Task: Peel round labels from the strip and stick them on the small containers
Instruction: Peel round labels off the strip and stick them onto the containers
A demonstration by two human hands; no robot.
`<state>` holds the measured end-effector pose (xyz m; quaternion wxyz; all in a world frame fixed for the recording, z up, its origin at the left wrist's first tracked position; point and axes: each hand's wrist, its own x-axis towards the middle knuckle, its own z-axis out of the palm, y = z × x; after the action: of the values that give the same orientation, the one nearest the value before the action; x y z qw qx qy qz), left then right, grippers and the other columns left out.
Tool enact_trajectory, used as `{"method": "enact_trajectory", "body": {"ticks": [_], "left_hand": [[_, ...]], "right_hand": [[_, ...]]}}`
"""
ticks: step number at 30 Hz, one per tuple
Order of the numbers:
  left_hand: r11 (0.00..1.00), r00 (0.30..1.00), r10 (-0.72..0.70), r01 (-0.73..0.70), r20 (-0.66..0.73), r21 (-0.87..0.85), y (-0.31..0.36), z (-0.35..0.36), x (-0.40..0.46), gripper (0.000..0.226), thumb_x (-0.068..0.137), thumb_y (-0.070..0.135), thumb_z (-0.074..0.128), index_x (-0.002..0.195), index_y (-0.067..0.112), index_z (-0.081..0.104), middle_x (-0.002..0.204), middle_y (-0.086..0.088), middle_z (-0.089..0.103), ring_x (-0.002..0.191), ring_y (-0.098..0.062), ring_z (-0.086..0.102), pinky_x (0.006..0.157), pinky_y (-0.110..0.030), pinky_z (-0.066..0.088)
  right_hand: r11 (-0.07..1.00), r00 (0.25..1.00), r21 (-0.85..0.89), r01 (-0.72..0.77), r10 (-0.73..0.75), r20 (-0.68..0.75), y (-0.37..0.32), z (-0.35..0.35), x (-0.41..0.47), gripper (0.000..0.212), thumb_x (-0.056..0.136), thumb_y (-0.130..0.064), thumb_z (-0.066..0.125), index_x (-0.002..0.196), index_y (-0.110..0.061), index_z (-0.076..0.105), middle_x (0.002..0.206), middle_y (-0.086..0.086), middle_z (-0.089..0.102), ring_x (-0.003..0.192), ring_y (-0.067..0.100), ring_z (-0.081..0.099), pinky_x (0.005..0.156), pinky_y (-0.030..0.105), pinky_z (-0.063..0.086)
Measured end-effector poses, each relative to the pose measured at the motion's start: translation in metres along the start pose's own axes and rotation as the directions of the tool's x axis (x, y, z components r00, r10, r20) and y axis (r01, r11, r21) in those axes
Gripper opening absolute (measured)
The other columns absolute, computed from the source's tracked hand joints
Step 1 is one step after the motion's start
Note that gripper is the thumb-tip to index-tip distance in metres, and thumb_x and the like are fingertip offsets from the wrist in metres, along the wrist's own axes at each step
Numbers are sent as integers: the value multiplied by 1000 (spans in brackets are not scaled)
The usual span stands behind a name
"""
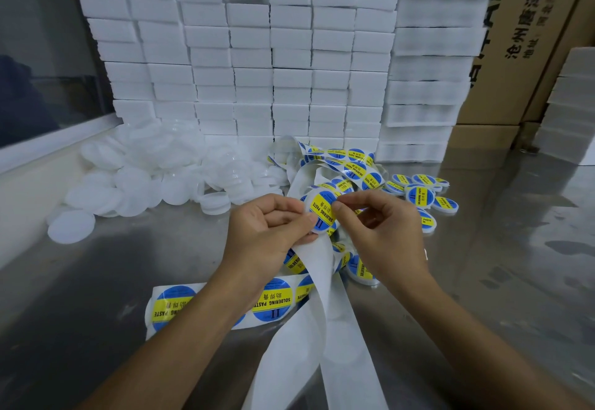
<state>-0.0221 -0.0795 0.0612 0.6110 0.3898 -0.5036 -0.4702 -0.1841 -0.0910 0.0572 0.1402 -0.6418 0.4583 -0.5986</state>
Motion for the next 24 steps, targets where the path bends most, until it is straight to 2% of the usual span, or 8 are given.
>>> {"method": "enact_trajectory", "body": {"ticks": [4, 7, 11, 14, 17, 20, 22, 24], "left_hand": [[998, 999, -19, 21, 33, -64, -1, 0, 0, 15, 71, 8, 78, 81, 9, 68, 80, -12, 75, 74, -27, 74, 61, -22, 57], [986, 998, -32, 40, 54, -163, -1, -1, 1, 20, 59, 16, 80, 76, 13, 69, 81, -14, 75, 74, -28, 74, 65, -27, 59], [972, 994, -18, 42, 106, -230, 1, -1, 2, 24, 51, 23, 84, 74, 19, 75, 81, -15, 74, 75, -30, 74, 67, -31, 59], [964, 987, -34, 74, 157, -257, 1, -3, 3, 34, 55, 21, 82, 88, 13, 76, 90, -20, 74, 82, -35, 73, 69, -35, 60], [964, 976, -47, 99, 211, -245, 3, -2, 2, 42, 63, 18, 78, 103, 8, 73, 99, -23, 73, 89, -40, 71, 73, -36, 60], [966, 976, -44, 96, 213, -240, 2, -1, 2, 34, 63, 17, 77, 96, 13, 77, 94, -21, 74, 88, -36, 72, 73, -37, 60], [971, 976, -39, 88, 216, -223, 1, -1, 1, 33, 63, 16, 77, 95, 15, 78, 86, -18, 74, 85, -32, 73, 72, -37, 60], [974, 973, -42, 90, 226, -209, 0, 0, 1, 34, 65, 13, 75, 99, 12, 77, 86, -20, 73, 84, -32, 73, 71, -36, 60]], "right_hand": [[1000, 999, -7, -15, 15, -29, 2, 2, 0, 7, 83, -19, 77, 84, -23, 72, 81, -15, 70, 61, 4, 61, 56, 14, 47], [997, 997, 47, -69, 68, 25, 2, 3, -1, 19, 82, -28, 77, 99, -23, 71, 97, -10, 70, 68, 5, 66, 60, 21, 52], [970, 971, 205, -128, 81, 225, -3, 8, -6, 29, 77, -40, 72, 104, -28, 66, 68, 3, 70, 54, 8, 65, 56, 22, 51], [957, 982, 272, -101, 52, 183, -4, 10, -5, 8, 90, -23, 66, 91, -31, 67, 61, 0, 69, 47, 10, 60, 50, 24, 52], [966, 990, 242, -92, 62, 128, -2, 8, -3, 22, 97, -11, 56, 82, -21, 69, 58, 5, 64, 46, 15, 57, 48, 33, 54], [962, 983, 238, -135, 101, 152, -3, 11, -6, 21, 90, -31, 64, 85, -12, 71, 64, 16, 67, 51, 30, 61, 55, 47, 55], [960, 980, 228, -162, 130, 151, -5, 11, -8, 43, 74, -52, 68, 82, -10, 68, 64, 22, 65, 51, 33, 60, 56, 45, 53], [964, 980, 204, -172, 146, 137, -5, 9, -7, 50, 71, -58, 68, 75, -8, 67, 59, 20, 64, 50, 33, 60, 55, 43, 52]]}}
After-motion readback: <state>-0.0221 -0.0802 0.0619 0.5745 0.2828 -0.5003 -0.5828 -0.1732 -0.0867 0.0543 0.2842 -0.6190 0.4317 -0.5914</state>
